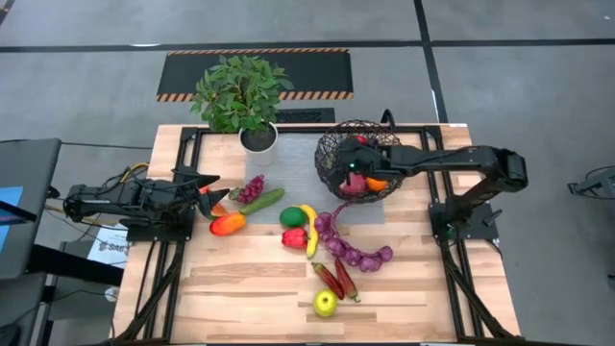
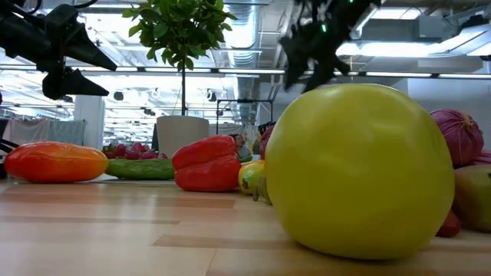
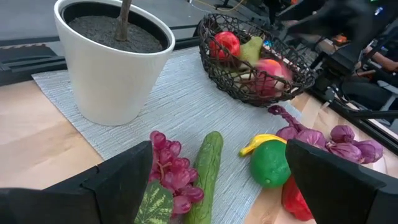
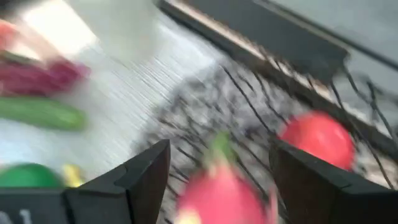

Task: Build produce basket
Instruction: Put the dragon fruit into the wire basket, then put the red bell pepper into the wire basket

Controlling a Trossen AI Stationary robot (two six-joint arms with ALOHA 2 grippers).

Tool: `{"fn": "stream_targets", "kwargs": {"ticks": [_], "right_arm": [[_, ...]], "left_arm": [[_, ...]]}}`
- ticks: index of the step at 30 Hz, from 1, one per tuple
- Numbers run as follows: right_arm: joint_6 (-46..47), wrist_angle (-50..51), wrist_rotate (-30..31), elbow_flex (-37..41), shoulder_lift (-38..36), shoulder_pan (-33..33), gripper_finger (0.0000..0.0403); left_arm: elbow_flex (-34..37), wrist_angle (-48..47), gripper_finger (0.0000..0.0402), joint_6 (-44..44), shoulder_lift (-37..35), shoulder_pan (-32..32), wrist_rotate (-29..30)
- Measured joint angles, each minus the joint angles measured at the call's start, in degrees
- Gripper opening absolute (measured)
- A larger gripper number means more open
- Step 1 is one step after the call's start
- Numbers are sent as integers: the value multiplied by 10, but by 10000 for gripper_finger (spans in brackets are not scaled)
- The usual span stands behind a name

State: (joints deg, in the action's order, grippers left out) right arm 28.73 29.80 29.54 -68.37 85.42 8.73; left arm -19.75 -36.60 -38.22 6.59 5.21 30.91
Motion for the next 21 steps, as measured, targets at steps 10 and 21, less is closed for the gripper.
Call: {"fn": "stream_targets", "kwargs": {"ticks": [10,21], "right_arm": [[-53,-73,1,-26,19,-108,292],[-156,-308,-57,-26,204,-216,292]], "left_arm": [[0,0,355,-5,0,0,-3],[0,0,355,-12,0,0,-5]]}}
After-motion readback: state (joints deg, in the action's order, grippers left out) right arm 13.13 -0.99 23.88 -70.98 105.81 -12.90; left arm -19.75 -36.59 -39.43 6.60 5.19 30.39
